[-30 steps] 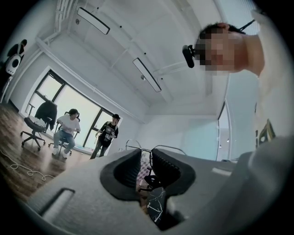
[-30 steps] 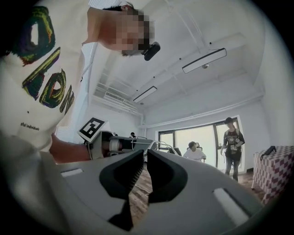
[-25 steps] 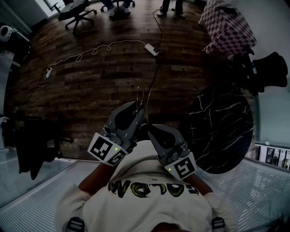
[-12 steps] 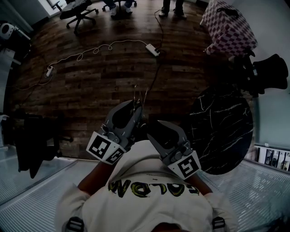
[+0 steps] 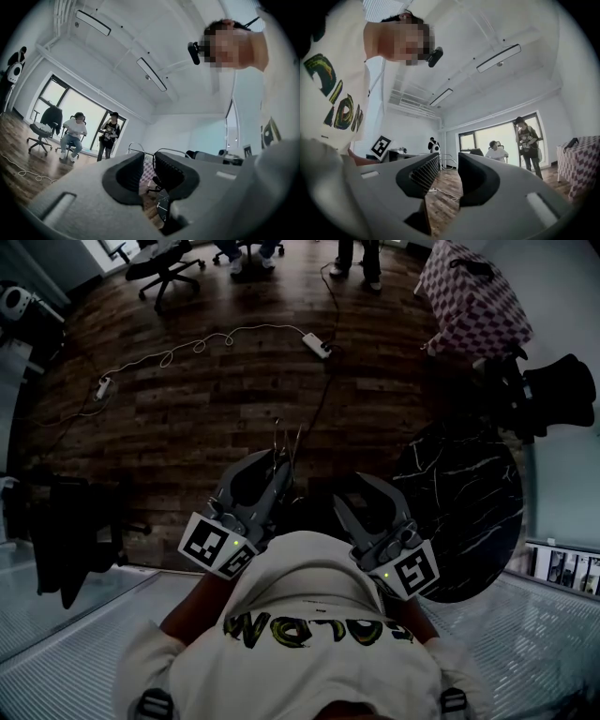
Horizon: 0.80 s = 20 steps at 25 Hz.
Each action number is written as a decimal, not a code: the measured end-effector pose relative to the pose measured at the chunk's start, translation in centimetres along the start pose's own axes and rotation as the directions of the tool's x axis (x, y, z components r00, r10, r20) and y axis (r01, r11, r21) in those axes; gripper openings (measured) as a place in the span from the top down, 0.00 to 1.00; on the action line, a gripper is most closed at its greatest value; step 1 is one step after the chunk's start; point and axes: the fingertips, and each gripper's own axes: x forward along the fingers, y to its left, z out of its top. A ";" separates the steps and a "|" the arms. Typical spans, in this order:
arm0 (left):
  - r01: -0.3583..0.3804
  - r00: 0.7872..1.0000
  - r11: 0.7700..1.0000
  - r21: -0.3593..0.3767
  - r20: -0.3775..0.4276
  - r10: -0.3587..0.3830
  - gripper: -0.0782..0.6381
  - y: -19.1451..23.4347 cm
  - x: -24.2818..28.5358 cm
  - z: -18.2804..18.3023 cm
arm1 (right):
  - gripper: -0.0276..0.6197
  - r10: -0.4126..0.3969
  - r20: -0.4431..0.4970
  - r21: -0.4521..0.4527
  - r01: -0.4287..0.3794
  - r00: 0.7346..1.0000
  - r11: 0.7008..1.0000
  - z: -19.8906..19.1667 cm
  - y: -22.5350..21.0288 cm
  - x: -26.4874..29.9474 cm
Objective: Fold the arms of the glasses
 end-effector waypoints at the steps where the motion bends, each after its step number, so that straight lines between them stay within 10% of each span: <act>1: 0.003 1.000 1.000 -0.001 -0.001 -0.003 0.78 -0.2 0.0 -0.1 | 0.76 -0.016 -0.015 -0.003 0.016 1.000 1.000 -0.2 -0.6 0.0; 20: 0.019 1.000 1.000 -0.025 -0.007 -0.019 0.78 -0.5 -0.5 -0.5 | 0.92 -0.138 -0.146 -0.018 0.137 0.980 0.990 -3.4 -2.8 -0.2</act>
